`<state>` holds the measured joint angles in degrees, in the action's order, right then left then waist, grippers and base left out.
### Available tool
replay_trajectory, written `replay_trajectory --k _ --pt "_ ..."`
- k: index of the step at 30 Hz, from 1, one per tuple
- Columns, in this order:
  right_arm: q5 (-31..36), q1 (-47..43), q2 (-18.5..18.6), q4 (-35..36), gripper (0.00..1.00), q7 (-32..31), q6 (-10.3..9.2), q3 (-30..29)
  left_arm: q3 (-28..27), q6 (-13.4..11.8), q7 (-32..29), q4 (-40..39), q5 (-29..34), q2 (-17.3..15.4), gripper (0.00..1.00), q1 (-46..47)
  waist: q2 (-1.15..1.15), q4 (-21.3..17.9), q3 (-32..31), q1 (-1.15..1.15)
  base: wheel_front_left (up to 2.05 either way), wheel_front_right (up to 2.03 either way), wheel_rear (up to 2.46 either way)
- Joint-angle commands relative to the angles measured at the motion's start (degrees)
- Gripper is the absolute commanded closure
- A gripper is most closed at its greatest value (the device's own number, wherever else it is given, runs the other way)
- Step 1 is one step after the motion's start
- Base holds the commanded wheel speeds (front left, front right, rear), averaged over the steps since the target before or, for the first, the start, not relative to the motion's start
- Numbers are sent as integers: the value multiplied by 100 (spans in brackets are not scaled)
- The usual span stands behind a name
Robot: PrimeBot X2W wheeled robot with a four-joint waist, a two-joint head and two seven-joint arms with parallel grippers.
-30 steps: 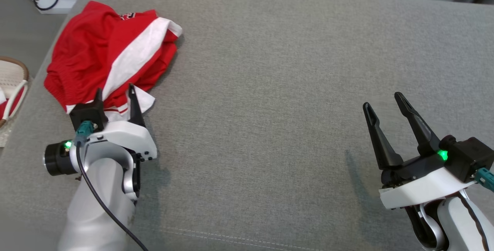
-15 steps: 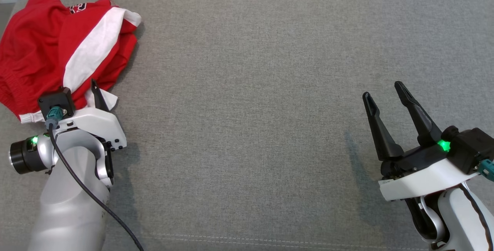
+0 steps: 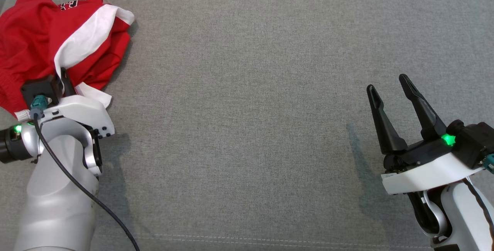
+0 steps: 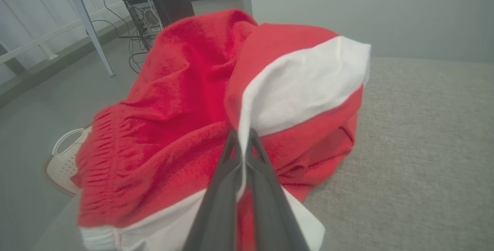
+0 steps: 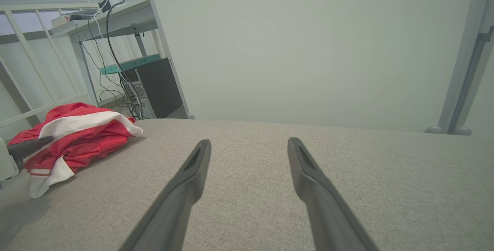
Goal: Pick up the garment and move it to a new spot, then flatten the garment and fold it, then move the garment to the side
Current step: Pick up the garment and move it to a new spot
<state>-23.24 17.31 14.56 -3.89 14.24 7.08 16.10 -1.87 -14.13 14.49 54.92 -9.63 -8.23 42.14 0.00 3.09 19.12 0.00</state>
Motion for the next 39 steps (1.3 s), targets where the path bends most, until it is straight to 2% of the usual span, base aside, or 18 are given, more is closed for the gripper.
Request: replay_trajectory --k 1,9,18,29,39 --pt "-58 32 14 172 0 76 41 74 -163 14 51 -273 49 -286 100 79 0 19 -34 0 0 0 0" --pt "-22 -68 -67 87 0 76 41 57 -267 152 51 -1222 96 -246 100 -222 0 71 -316 0 0 0 0" --pt "-19 -173 -248 21 0 76 41 21 -94 324 51 -2205 326 -130 100 -445 0 -20 -675 0 0 0 0" --pt "16 -386 -437 -80 0 76 41 5 403 528 -10 -2664 443 149 100 -509 0 -402 -1215 0 0 0 0" --pt "38 -542 -536 -146 0 76 41 -3 871 655 -170 -3054 310 408 100 -500 0 -877 -1510 0 0 0 0"
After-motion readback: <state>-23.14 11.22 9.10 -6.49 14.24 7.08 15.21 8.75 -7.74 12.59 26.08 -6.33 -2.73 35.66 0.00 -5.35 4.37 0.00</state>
